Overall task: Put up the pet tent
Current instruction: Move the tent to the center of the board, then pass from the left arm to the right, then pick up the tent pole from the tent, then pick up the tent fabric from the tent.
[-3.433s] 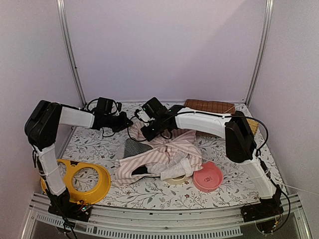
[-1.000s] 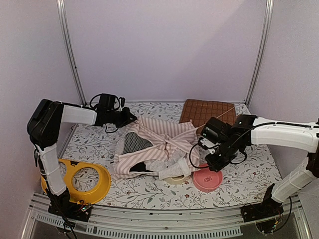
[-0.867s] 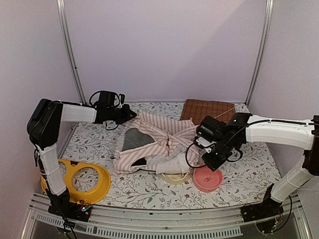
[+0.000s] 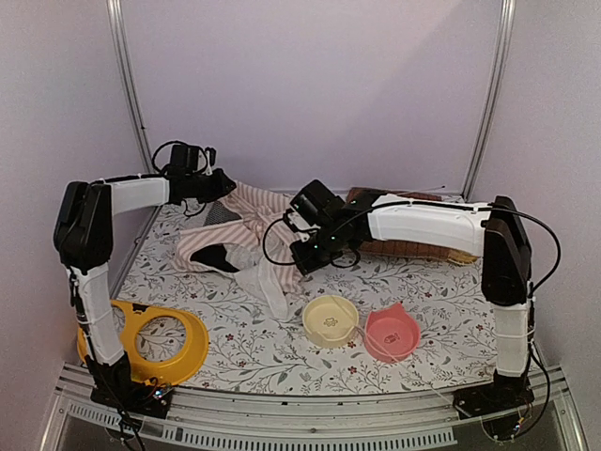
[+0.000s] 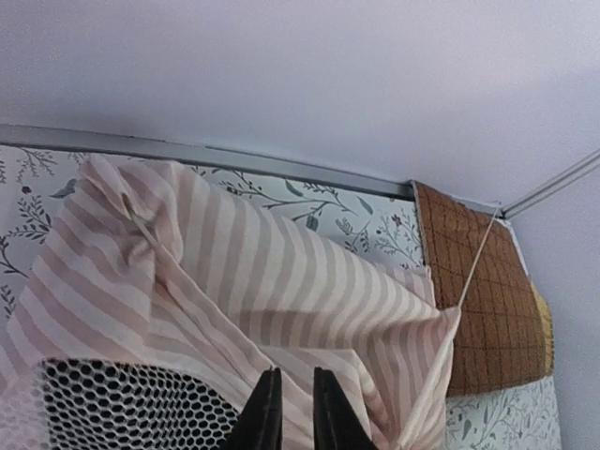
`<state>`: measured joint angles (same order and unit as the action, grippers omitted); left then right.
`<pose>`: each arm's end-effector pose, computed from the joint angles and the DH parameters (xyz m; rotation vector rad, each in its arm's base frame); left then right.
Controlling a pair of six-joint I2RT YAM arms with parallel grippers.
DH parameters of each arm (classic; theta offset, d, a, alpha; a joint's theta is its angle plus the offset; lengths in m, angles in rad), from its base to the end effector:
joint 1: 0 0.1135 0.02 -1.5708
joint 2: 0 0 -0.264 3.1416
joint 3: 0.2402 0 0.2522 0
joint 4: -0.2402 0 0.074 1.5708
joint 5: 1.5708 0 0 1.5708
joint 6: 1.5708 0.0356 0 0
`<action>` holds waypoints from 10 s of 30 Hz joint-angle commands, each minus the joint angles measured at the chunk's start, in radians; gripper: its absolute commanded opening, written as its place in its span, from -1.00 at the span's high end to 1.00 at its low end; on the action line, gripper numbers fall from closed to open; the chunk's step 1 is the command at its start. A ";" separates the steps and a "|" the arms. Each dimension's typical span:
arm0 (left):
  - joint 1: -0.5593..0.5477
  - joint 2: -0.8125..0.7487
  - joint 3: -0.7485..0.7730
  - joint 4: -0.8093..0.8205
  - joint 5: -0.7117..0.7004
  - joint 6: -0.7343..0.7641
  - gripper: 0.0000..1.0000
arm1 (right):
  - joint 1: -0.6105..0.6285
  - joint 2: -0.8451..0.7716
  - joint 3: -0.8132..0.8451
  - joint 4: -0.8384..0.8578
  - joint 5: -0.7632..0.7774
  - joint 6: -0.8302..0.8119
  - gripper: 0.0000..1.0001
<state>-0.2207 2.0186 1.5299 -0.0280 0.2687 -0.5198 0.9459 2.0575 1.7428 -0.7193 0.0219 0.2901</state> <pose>0.4594 -0.1128 0.2359 -0.1527 2.1453 -0.7217 0.2645 0.3653 0.2339 -0.8501 2.5241 0.4006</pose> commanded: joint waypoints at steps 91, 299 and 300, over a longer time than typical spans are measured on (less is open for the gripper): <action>-0.352 -0.283 -0.466 0.321 -0.235 -0.255 1.00 | 0.036 -0.316 -0.321 0.248 -0.087 0.014 -0.39; -0.539 -0.247 -0.794 0.469 -0.808 -0.203 -0.02 | 0.372 -0.723 -0.771 0.305 -0.194 0.477 1.00; -0.540 -0.237 -0.786 0.461 -0.819 -0.204 -0.04 | 0.372 -0.723 -0.769 0.304 -0.193 0.477 1.00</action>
<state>-0.7502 1.7435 0.7059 0.4904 -0.4576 -0.7109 1.3334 1.3373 0.9264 -0.4416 -0.1940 0.7879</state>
